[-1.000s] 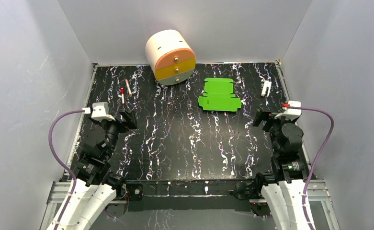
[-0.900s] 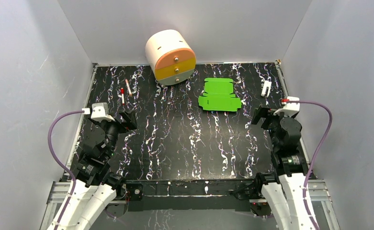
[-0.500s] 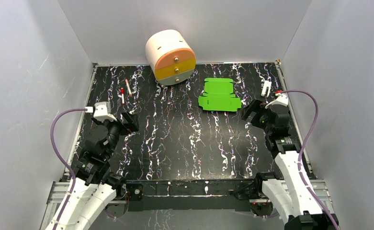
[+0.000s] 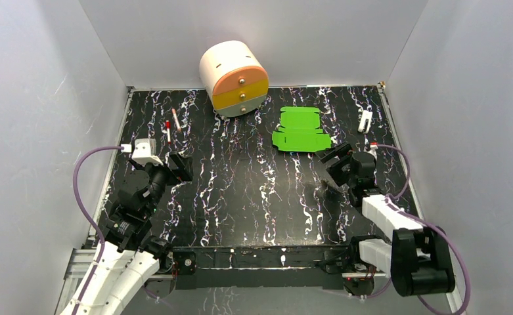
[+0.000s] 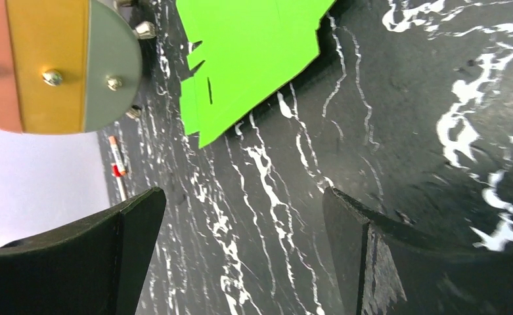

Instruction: Fold the paper box

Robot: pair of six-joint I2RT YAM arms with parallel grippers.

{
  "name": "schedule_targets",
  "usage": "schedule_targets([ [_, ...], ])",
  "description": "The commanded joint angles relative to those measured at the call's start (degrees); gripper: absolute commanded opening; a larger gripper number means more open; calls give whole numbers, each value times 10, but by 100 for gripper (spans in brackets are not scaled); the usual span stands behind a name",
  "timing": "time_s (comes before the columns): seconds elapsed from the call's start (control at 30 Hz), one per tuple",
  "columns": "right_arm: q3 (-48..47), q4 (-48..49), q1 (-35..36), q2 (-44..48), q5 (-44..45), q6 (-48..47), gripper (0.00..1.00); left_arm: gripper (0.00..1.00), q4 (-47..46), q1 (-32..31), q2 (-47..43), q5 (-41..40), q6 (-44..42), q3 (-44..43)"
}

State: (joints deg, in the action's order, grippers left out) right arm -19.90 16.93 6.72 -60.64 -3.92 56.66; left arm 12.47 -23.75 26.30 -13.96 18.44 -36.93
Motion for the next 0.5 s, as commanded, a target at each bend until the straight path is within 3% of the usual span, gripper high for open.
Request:
schedule_targets([
  [0.0,2,167,24,-60,34,103,98,95,-6,-2,-5,11,-17,-10],
  [0.47,-49,348,110,-313,160,246,79,95,-6,-11,-12,8,-34,-8],
])
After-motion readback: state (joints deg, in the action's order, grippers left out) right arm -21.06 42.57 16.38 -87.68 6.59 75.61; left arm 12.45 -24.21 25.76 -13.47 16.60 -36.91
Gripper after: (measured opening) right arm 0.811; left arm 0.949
